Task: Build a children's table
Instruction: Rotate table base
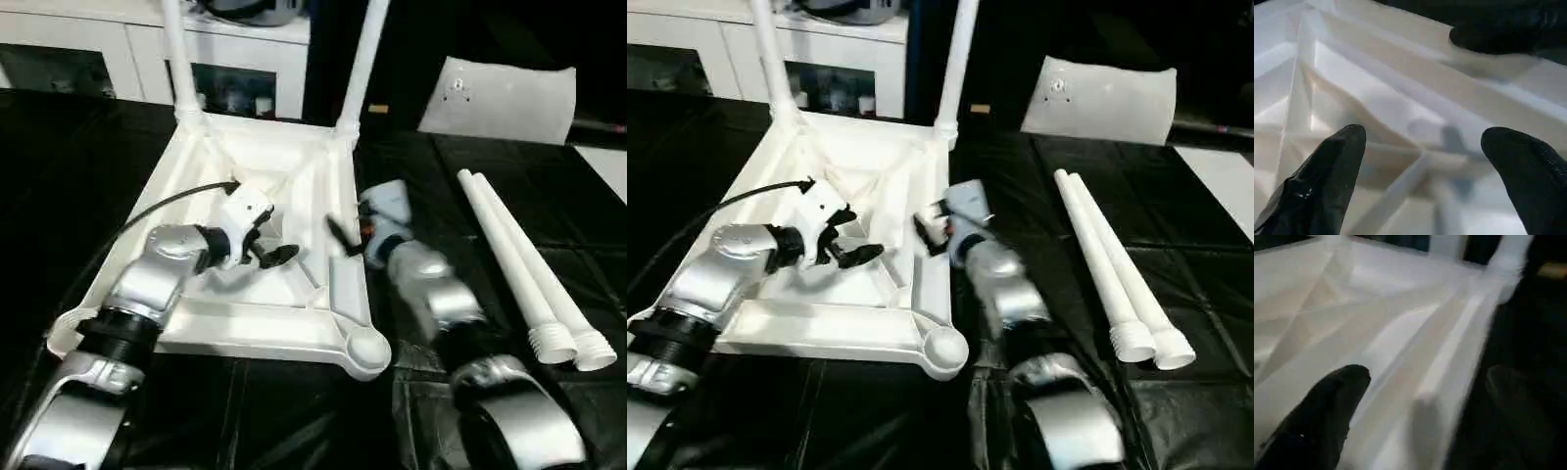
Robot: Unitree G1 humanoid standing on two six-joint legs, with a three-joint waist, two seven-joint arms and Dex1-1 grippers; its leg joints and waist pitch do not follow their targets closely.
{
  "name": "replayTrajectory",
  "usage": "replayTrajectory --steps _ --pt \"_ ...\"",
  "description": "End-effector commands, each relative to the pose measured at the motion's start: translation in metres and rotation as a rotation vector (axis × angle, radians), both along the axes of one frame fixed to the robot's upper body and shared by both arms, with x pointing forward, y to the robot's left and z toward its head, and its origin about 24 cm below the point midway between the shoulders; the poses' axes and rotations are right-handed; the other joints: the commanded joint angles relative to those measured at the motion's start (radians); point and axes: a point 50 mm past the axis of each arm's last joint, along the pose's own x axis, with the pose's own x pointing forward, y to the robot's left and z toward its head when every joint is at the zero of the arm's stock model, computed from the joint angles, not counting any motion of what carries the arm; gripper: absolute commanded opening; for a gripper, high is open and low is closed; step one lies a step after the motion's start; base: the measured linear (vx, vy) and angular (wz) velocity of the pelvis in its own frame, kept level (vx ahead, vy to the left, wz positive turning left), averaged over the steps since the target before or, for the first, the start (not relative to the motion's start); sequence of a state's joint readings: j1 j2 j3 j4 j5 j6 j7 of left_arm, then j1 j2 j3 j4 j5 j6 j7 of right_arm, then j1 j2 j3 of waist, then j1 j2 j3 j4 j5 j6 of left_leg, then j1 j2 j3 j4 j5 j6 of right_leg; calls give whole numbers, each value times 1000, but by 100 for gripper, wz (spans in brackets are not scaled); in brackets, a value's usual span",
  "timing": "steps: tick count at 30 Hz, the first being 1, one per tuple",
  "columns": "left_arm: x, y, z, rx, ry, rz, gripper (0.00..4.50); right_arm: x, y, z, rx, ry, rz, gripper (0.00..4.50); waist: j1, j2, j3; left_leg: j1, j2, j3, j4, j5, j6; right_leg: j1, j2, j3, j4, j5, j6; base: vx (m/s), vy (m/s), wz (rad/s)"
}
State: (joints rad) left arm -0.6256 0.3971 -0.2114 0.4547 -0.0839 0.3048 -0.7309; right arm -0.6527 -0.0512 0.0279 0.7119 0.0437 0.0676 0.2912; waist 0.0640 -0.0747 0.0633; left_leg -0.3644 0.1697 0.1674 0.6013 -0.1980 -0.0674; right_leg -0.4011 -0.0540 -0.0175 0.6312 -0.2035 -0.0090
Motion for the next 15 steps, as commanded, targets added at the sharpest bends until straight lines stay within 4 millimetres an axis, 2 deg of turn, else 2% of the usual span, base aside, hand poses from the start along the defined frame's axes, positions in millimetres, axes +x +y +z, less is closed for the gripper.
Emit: replayTrajectory --steps 1,2,3,5,6,7,8,10,11,12,13,14,15 --pt "-1 0 15 -48 -56 -30 440 -2 -8 10 12 -36 -16 450 6 35 -81 14 44 -11 -67 -32 -12 63 -75 38 -44 162 -237 0 0 0" --pt "-8 4 19 -73 -59 -50 440 -6 -13 14 26 -49 -22 450 3 31 -78 11 46 -11 -68 -18 -2 64 -73 37 -43 191 -243 0 0 0" --pt "-9 5 19 -77 -60 -54 440 -7 -14 15 29 -52 -23 450 3 31 -78 10 49 -12 -69 -28 -1 65 -75 36 -43 182 -245 0 0 0" --pt "-15 10 21 -98 -50 -69 440 -12 -18 16 14 -64 -20 450 1 33 -74 13 50 -10 -71 -67 -6 62 -73 37 -48 124 -244 0 0 0" --pt "-27 15 23 -120 -46 -109 440 -22 -24 14 -5 -62 -12 450 2 32 -72 16 52 -8 -74 -97 -17 60 -72 38 -52 68 -238 0 0 0" --pt "-33 17 24 -126 -47 -130 440 -26 -27 14 -9 -60 -8 450 2 32 -72 16 52 -8 -74 -97 -17 60 -72 38 -52 68 -238 0 0 0" --pt "-50 19 24 -127 -30 -205 440 -40 -33 13 -29 -51 10 450 7 35 -67 13 58 -11 -79 -99 -22 62 -72 40 -51 67 -222 0 0 0" --pt "-63 19 20 -118 -4 -239 440 -53 -36 13 -35 -43 22 450 -1 35 -66 16 52 -7 -79 -110 -18 53 -61 38 -55 55 -216 0 0 0" --pt "-63 19 20 -117 -3 -239 440 -53 -37 13 -35 -43 23 450 1 40 -61 20 53 -5 -81 -159 -22 46 -62 39 -64 -13 -213 0 0 0" --pt "-73 18 15 -105 8 -244 440 -63 -40 16 -25 -39 18 450 0 43 -54 19 55 -8 -87 -218 -31 45 -64 41 -71 -112 -202 0 0 0" --pt "-73 18 15 -105 8 -244 440 -63 -40 16 -25 -39 18 450 0 43 -54 19 55 -8 -87 -218 -31 45 -64 41 -71 -112 -202 0 0 0" --pt "-81 16 11 -123 11 -221 440 -72 -46 18 -20 -19 -18 450 -3 45 -51 20 59 -11 -91 -266 -46 43 -66 43 -79 -212 -177 0 0 0" --pt "-83 15 10 -139 12 -201 440 -74 -48 17 -21 -6 -41 450 -2 44 -49 20 59 -11 -91 -270 -48 40 -66 44 -80 -222 -173 0 0 0"
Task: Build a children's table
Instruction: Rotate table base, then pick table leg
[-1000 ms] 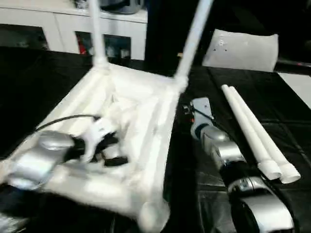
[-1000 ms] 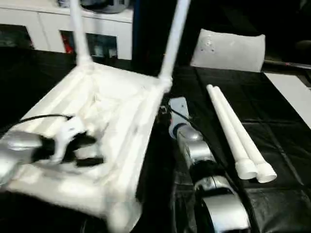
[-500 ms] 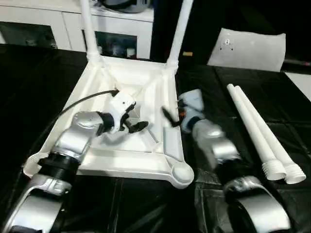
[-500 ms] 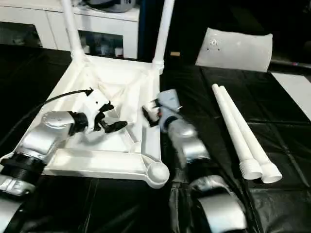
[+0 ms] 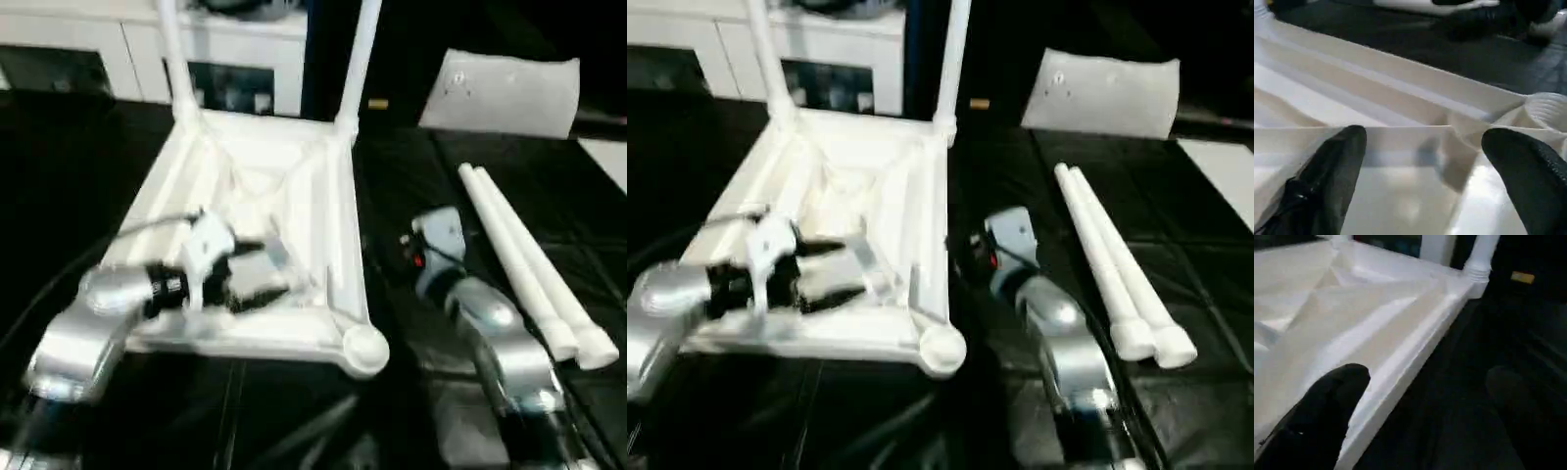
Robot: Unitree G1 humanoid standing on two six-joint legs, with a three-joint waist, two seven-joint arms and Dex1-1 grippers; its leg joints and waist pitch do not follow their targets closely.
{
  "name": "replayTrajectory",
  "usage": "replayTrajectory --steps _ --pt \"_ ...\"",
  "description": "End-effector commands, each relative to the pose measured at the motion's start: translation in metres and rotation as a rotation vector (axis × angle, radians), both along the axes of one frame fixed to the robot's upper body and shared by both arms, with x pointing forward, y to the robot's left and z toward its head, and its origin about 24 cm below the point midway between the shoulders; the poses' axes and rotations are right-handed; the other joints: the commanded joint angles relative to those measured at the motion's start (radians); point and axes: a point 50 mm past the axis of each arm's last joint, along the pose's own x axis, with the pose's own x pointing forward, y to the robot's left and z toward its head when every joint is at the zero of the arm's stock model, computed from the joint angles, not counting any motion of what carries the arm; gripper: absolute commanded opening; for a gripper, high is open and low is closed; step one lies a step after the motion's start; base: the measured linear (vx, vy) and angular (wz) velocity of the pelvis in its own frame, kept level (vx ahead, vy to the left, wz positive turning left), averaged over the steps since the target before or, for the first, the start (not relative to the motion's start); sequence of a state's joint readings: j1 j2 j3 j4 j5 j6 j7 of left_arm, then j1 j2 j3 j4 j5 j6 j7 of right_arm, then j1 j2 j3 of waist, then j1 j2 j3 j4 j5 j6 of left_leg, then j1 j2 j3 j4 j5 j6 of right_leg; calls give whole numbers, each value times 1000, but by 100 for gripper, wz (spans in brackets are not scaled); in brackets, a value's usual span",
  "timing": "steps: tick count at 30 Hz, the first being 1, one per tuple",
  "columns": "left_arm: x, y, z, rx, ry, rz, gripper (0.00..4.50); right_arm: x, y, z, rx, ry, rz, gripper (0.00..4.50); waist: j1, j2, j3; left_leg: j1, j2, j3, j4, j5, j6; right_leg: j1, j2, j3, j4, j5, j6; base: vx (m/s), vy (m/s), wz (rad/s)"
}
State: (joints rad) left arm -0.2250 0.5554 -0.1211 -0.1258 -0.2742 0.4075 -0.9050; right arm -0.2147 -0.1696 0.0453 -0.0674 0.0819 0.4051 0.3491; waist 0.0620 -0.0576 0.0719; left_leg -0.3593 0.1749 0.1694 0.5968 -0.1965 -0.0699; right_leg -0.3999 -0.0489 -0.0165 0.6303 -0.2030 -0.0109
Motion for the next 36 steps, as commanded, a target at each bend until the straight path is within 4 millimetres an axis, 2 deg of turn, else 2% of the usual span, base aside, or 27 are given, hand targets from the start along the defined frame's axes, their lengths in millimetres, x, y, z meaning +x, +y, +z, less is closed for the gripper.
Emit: replayTrajectory --steps 1,3,4,5,6,7,8,10,11,14,16,20,22,23,26,27,28,33,36 --pt "-3 -5 3 -26 -12 26 440 -4 -9 5 -1 18 -50 450 -4 27 -52 15 49 -14 -89 -304 -49 33 -69 43 -86 -289 -155 0 0 0" --pt "-8 -11 -1 -84 -16 98 440 -11 -18 5 -36 47 -132 450 -7 25 -54 18 49 -15 -86 -320 -59 28 -69 47 -92 -343 -130 0 0 0" --pt "-9 -11 -1 -86 -15 102 440 -11 -19 5 -38 50 -140 450 -9 24 -54 13 48 -17 -88 -316 -60 32 -68 46 -91 -345 -125 0 0 0" --pt "-17 -16 -3 -112 1 134 440 -15 -33 6 -85 107 -247 450 -11 19 -55 12 47 -17 -87 -308 -60 32 -66 46 -91 -348 -113 0 0 0" --pt "-17 -16 -3 -112 1 134 440 -15 -33 6 -85 107 -247 450 -12 19 -55 10 47 -18 -87 -292 -62 34 -65 47 -88 -329 -114 0 0 0" --pt "-20 -18 -3 -113 8 135 440 -16 -38 6 -104 132 -279 450 -14 18 -55 11 44 -16 -85 -285 -60 30 -62 47 -89 -323 -107 0 0 0" --pt "-26 -23 -2 -125 18 117 440 -13 -50 7 -130 197 -348 450 -16 12 -57 9 42 -17 -83 -261 -58 35 -60 46 -84 -304 -105 0 0 0" --pt "-29 -26 -1 -130 20 103 440 -10 -60 7 -119 256 -380 450 -19 10 -57 11 38 -14 -80 -250 -54 32 -58 47 -87 -296 -97 0 0 0" --pt "-33 -31 1 -120 19 67 440 -5 -71 9 -118 274 -405 450 -20 6 -58 9 38 -14 -78 -239 -52 33 -60 46 -87 -297 -94 0 0 0" --pt "-43 -39 4 -121 35 2 440 4 -88 12 -137 310 -448 450 -23 2 -59 6 37 -11 -73 -197 -45 36 -60 46 -86 -267 -94 0 0 0" --pt "-43 -39 4 -121 35 1 440 4 -88 12 -137 310 -448 450 -24 4 -62 5 36 -10 -69 -164 -44 39 -59 45 -80 -216 -106 0 0 0" --pt "-52 -43 7 -104 60 -35 440 10 -109 12 -193 413 -490 450 -24 -5 -66 6 35 -7 -62 -114 -30 45 -56 42 -71 -139 -131 0 0 0" --pt "-54 -43 7 -95 66 -35 440 11 -114 9 -201 460 -491 450 -23 -4 -63 4 35 -5 -62 -115 -26 45 -57 43 -74 -145 -132 0 0 0" --pt "-55 -43 7 -91 68 -37 440 11 -116 6 -213 494 -485 450 -22 -10 -64 5 35 -4 -61 -117 -23 46 -57 42 -75 -164 -131 0 0 0" --pt "-55 -43 8 -87 67 -40 440 13 -122 1 -233 542 -504 450 -22 -7 -64 7 36 -5 -60 -125 -26 44 -58 41 -76 -187 -133 0 0 0" --pt "-56 -44 9 -95 71 -47 440 15 -125 0 -245 546 -518 450 -21 -13 -64 5 35 -5 -60 -126 -26 45 -59 41 -76 -200 -134 0 0 0" --pt "-56 -44 10 -96 73 -48 440 15 -128 -1 -242 557 -531 450 -21 -12 -64 5 36 -4 -59 -128 -28 44 -60 41 -77 -209 -134 0 0 0" --pt "-58 -44 9 -86 83 -47 440 17 -138 -7 -243 606 -566 450 -20 -13 -66 5 35 -4 -56 -123 -30 45 -59 39 -74 -203 -135 0 0 0" --pt "-58 -44 9 -84 85 -47 440 17 -136 -10 -195 651 -536 450 -18 -15 -66 3 35 -3 -55 -119 -27 47 -58 40 -75 -197 -133 0 0 0"
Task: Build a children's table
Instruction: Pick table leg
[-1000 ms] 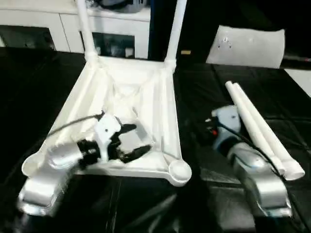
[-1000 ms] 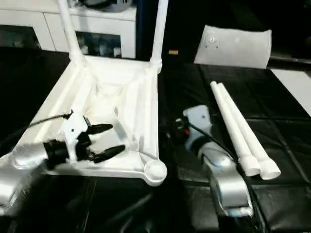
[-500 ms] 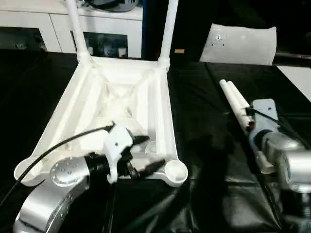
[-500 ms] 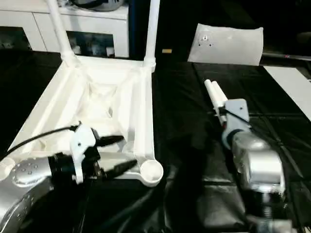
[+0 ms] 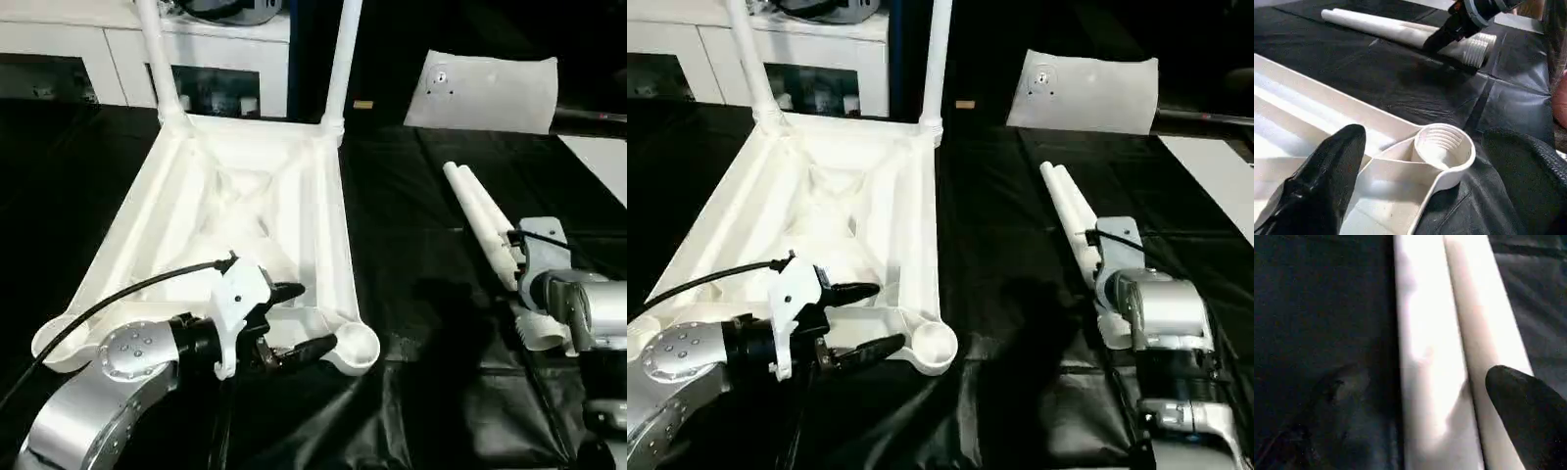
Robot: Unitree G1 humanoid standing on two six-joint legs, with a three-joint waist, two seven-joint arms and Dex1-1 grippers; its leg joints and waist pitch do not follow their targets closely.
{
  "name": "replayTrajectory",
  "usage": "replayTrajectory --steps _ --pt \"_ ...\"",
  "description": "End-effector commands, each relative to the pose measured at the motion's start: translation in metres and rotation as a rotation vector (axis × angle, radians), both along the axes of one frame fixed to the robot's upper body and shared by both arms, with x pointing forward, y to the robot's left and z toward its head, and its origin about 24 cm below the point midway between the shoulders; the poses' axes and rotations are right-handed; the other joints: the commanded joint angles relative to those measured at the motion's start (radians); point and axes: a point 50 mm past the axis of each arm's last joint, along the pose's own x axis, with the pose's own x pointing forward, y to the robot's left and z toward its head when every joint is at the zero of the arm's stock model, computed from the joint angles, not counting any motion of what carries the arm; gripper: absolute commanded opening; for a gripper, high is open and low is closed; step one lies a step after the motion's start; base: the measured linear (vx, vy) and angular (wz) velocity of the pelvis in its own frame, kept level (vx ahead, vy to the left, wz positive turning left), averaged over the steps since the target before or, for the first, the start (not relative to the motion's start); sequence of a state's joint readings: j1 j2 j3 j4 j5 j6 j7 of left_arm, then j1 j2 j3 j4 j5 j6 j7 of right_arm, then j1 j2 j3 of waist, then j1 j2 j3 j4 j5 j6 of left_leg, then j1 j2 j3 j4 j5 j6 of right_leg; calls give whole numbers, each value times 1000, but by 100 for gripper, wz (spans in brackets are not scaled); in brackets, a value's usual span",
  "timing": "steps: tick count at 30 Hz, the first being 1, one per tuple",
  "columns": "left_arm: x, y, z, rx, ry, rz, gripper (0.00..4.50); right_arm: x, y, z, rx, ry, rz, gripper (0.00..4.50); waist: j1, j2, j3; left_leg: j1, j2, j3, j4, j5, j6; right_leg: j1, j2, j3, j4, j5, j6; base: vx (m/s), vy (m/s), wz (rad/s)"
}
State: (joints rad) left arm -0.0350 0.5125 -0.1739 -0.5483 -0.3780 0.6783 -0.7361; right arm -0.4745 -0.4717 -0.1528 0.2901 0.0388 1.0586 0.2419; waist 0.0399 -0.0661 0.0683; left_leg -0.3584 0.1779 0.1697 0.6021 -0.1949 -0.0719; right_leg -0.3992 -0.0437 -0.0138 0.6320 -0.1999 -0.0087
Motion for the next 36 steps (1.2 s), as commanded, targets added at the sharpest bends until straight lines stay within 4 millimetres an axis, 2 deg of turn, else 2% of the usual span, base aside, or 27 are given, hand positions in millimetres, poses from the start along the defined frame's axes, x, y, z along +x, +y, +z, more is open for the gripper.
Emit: replayTrajectory --steps 1,8,10,14,15,16,18,20,22,23,25,29,32,35,36 --pt "-4 -3 3 2 -8 -21 440 1 0 1 68 19 0 450 5 -6 -63 2 31 -3 -60 -121 -20 46 -64 37 -76 -197 -137 0 0 0" --pt "-3 -3 4 2 -8 -22 440 0 13 -3 247 68 37 450 9 -5 -65 4 34 -3 -60 -108 -16 46 -63 36 -73 -174 -155 0 0 0" --pt "-3 -3 4 1 -7 -23 450 0 16 -3 270 79 45 421 10 -6 -65 4 34 -3 -60 -108 -16 46 -63 36 -73 -172 -158 0 0 0" --pt "-4 -3 5 3 -6 -29 450 -2 21 -6 306 108 68 401 14 -6 -66 5 34 -3 -60 -104 -16 46 -65 36 -73 -173 -163 0 0 0" --pt "-4 -3 5 4 -4 -32 450 -3 24 -8 326 120 80 375 15 -6 -66 6 35 -2 -59 -103 -15 46 -66 36 -73 -173 -163 0 0 0" --pt "-4 -3 5 5 -2 -36 450 -3 26 -9 337 127 86 375 15 -8 -66 4 35 -3 -59 -98 -14 47 -65 36 -72 -170 -164 0 0 0" --pt "-5 -3 5 6 0 -41 450 -3 27 -10 342 130 86 364 18 -6 -66 5 36 -3 -60 -95 -16 46 -66 36 -72 -170 -164 0 0 0" --pt "-5 -4 5 7 3 -44 450 -2 25 -11 348 129 78 330 22 -6 -66 7 36 -1 -59 -97 -20 45 -67 36 -73 -174 -165 0 0 0" --pt "-5 -5 5 8 3 -44 450 -2 25 -11 352 129 74 326 23 -6 -66 7 36 -1 -60 -100 -24 45 -66 36 -73 -177 -163 0 0 0" --pt "-5 -5 5 8 4 -45 450 -2 24 -12 355 130 71 306 22 -5 -66 7 35 -2 -60 -105 -27 44 -66 36 -73 -184 -161 0 0 0" --pt "-5 -5 5 8 4 -45 450 -2 24 -12 355 130 71 306 23 -5 -66 7 36 -2 -61 -110 -31 44 -66 36 -74 -189 -157 0 0 0" --pt "-3 -5 5 12 2 -44 450 -2 23 -13 373 120 46 255 24 -6 -67 6 35 -3 -61 -112 -36 46 -66 35 -73 -184 -153 0 0 0" --pt "-2 -5 5 14 -1 -42 450 -1 22 -14 387 107 25 230 23 1 -68 7 35 -3 -60 -111 -39 45 -65 35 -72 -175 -155 0 0 0" --pt "-2 -5 6 10 3 -42 450 0 22 -16 389 88 4 210 22 -1 -68 7 35 -4 -62 -124 -44 44 -65 34 -74 -187 -154 0 0 0" --pt "-2 -4 5 8 8 -42 450 0 22 -15 388 74 -1 204 22 8 -68 9 34 -4 -62 -131 -49 43 -65 35 -74 -192 -153 0 0 0"
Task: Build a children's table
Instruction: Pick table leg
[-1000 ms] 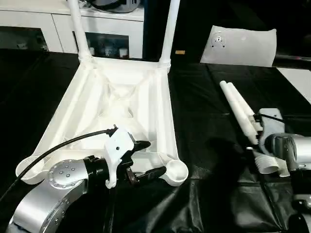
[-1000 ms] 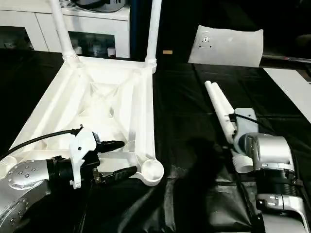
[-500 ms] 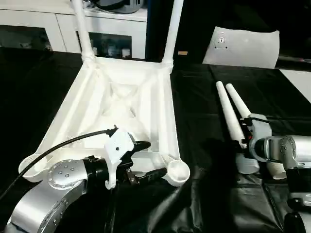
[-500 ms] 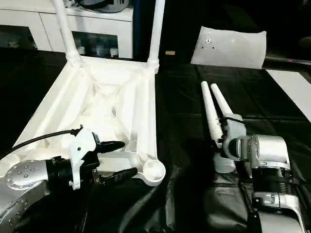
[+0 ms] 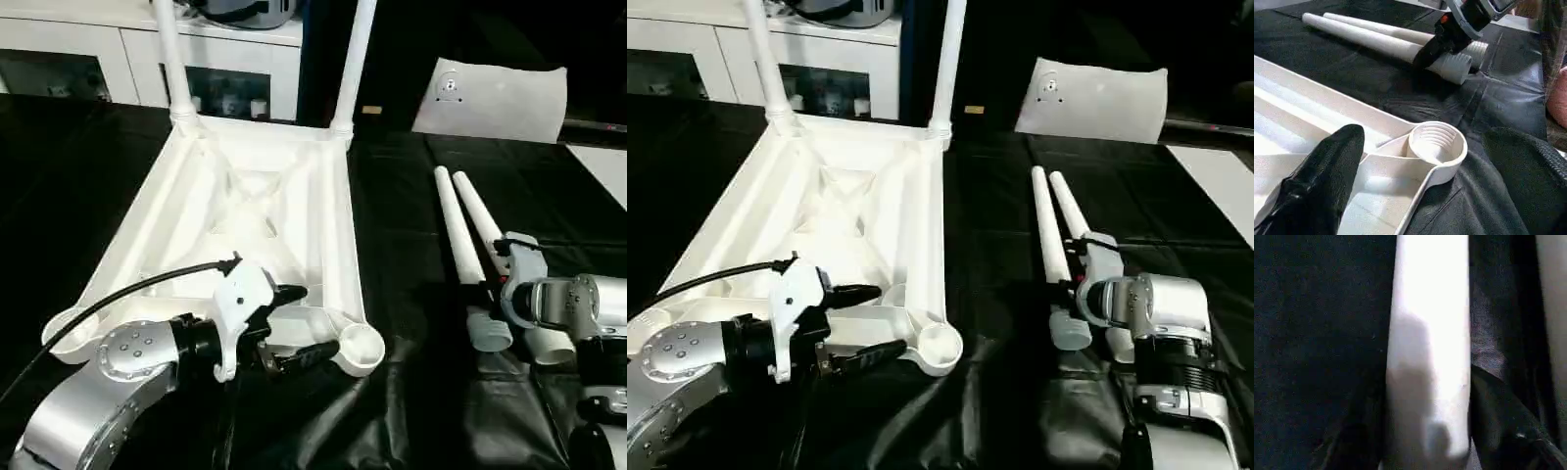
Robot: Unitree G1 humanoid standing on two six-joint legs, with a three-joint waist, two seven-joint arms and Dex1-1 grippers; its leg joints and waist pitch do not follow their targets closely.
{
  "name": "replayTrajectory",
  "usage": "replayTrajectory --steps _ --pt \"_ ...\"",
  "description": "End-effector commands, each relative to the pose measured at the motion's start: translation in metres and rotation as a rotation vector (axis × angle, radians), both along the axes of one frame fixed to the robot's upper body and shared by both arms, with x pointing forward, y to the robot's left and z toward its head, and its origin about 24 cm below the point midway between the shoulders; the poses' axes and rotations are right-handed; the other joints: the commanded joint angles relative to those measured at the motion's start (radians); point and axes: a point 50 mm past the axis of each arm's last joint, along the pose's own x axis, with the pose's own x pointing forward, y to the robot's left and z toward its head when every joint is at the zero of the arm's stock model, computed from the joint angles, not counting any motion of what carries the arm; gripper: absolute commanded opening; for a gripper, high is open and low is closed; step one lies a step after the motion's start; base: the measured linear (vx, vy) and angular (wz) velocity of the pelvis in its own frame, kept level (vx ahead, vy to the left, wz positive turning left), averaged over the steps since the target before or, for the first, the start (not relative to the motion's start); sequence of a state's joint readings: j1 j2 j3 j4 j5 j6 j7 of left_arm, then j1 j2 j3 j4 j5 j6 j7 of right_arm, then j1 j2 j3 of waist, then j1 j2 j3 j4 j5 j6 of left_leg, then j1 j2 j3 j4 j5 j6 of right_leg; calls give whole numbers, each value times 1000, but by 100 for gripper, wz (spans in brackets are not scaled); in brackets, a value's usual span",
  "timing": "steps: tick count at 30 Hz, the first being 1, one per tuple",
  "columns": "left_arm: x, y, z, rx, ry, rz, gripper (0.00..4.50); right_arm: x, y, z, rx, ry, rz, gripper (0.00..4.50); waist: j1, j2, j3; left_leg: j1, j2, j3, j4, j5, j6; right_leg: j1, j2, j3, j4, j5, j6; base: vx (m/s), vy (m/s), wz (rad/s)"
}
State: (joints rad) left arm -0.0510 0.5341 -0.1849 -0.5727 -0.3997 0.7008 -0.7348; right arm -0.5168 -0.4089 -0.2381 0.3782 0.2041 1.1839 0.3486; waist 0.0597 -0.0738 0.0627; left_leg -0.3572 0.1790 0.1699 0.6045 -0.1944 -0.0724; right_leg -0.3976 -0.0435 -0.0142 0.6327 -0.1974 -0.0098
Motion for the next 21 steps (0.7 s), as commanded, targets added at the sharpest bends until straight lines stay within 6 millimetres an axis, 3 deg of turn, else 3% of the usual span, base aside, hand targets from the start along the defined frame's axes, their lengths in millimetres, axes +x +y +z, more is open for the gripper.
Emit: replayTrajectory --steps 1,2,4,5,6,7,10,12,13,14,16,17,21 --pt "0 -2 1 -1 11 -13 450 2 -4 1 2 -22 -34 200 1 13 -61 8 33 -4 -65 -142 -50 40 -64 35 -77 -203 -151 0 0 0" --pt "0 -1 1 -2 17 -12 450 3 -3 2 7 -41 -46 200 2 30 -62 10 33 -7 -65 -157 -59 40 -65 34 -75 -213 -151 0 0 0" --pt "1 -1 0 -3 21 -10 450 3 -3 3 11 -57 -55 194 -2 17 -60 8 31 -6 -66 -178 -60 40 -62 34 -80 -232 -145 0 0 0" --pt "4 0 0 -2 23 -2 450 4 -3 4 19 -79 -64 193 -1 18 -61 10 31 -6 -66 -183 -60 39 -63 33 -80 -241 -143 0 0 0" --pt "4 0 0 -2 23 0 450 4 -3 5 21 -85 -66 193 -3 28 -61 12 31 -5 -65 -194 -65 36 -61 34 -83 -244 -141 0 0 0" --pt "8 1 1 -2 20 18 450 5 -2 9 40 -131 -77 192 -3 26 -61 11 30 -7 -67 -199 -63 38 -60 33 -83 -247 -139 0 0 0" --pt "20 3 3 -7 1 74 450 10 1 25 84 -305 -95 191 -2 42 -64 11 30 -9 -65 -198 -60 39 -61 34 -80 -229 -143 0 0 0" --pt "27 4 6 -21 -14 106 450 13 4 38 114 -451 -96 191 0 39 -66 8 29 -6 -64 -184 -48 41 -64 36 -83 -232 -142 0 0 0" --pt "32 5 8 -35 -23 129 450 13 8 45 150 -516 -80 191 -2 48 -66 6 27 -4 -63 -174 -41 41 -62 36 -85 -222 -143 0 0 0" --pt "44 3 16 -100 -34 178 450 11 19 58 268 -624 -51 191 2 63 -69 8 27 -6 -61 -169 -37 42 -61 37 -82 -212 -146 0 0 0" --pt "52 0 23 -148 -40 192 450 8 28 66 355 -686 -15 191 0 61 -68 4 23 -5 -63 -162 -23 46 -58 35 -85 -210 -145 0 0 0" --pt "59 -3 31 -201 -44 199 450 4 37 73 453 -742 33 191 0 68 -67 5 25 -8 -63 -167 -19 45 -60 34 -84 -225 -149 0 0 0" --pt "81 -16 51 -342 -26 240 450 -11 62 84 643 -816 184 191 0 69 -72 0 26 -9 -62 -145 -8 47 -60 32 -84 -195 -162 0 0 0"
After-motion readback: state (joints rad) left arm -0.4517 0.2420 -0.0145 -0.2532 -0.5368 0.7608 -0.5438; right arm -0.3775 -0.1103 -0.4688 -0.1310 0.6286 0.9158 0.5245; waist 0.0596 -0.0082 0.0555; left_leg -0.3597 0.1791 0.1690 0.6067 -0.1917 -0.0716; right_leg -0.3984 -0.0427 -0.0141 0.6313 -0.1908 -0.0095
